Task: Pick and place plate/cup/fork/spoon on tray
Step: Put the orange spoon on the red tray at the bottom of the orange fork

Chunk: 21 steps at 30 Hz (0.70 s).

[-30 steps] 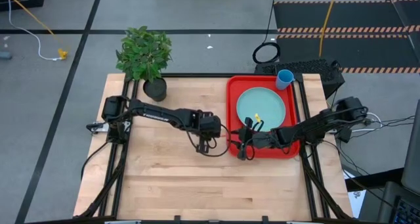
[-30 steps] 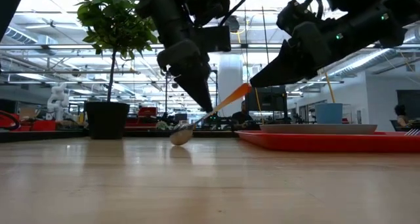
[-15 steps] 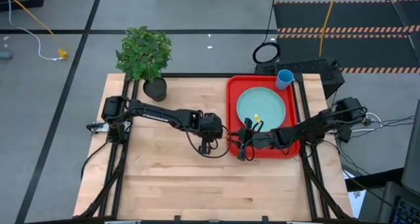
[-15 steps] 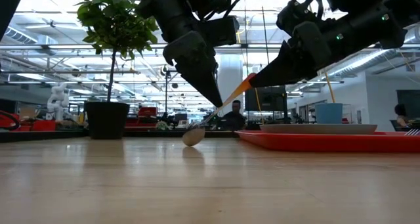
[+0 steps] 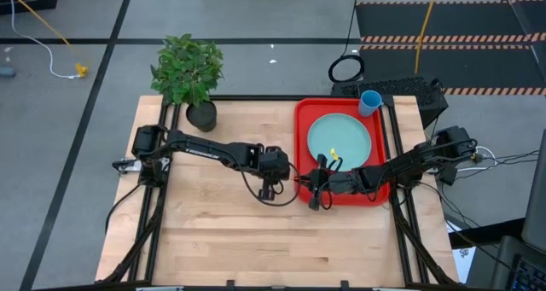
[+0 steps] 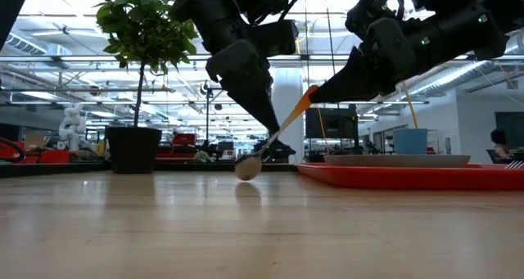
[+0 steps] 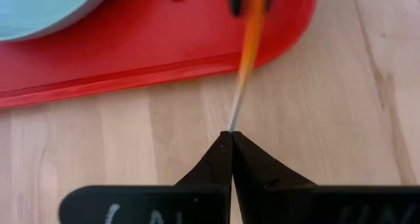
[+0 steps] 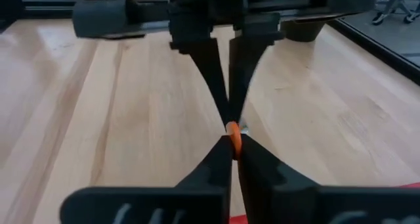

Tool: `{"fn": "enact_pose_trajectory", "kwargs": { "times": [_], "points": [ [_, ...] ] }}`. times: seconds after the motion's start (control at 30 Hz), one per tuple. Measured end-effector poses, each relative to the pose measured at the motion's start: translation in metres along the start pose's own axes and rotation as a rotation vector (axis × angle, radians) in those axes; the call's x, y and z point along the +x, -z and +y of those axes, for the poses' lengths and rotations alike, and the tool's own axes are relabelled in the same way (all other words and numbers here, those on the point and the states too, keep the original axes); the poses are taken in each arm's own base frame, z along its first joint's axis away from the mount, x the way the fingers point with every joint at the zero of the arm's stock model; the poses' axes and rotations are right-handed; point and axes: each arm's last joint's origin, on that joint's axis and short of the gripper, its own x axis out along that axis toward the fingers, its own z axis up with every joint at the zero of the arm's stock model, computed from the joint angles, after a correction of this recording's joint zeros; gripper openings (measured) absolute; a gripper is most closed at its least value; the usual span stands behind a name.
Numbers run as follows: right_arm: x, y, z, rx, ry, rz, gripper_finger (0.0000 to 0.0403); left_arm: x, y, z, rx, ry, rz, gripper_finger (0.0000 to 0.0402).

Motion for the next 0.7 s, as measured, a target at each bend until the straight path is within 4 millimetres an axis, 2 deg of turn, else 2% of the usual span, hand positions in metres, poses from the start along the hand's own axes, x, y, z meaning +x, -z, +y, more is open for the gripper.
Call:
{"fn": "enact_pose_trajectory", "kwargs": {
  "times": [0.17, 0.33, 0.47, 0.7],
  "points": [
    [-0.001, -0.003, -0.001, 0.006, 0.015, -0.020, 0.0003, -0.013, -0.004, 0.001, -0.026, -0.027, -0.037, 0.0031],
    [-0.014, -0.013, -0.005, 0.002, 0.020, -0.025, 0.0001, -0.045, -0.011, 0.000, -0.064, -0.044, -0.108, 0.0069],
    [-0.026, -0.025, -0.011, 0.031, 0.018, -0.052, 0.0001, -0.067, -0.018, -0.004, -0.056, -0.129, -0.186, 0.0094],
    [-0.044, -0.033, -0.017, 0.090, 0.017, -0.043, 0.0001, -0.070, -0.037, -0.014, 0.023, -0.188, -0.365, 0.0137]
  ]
}}
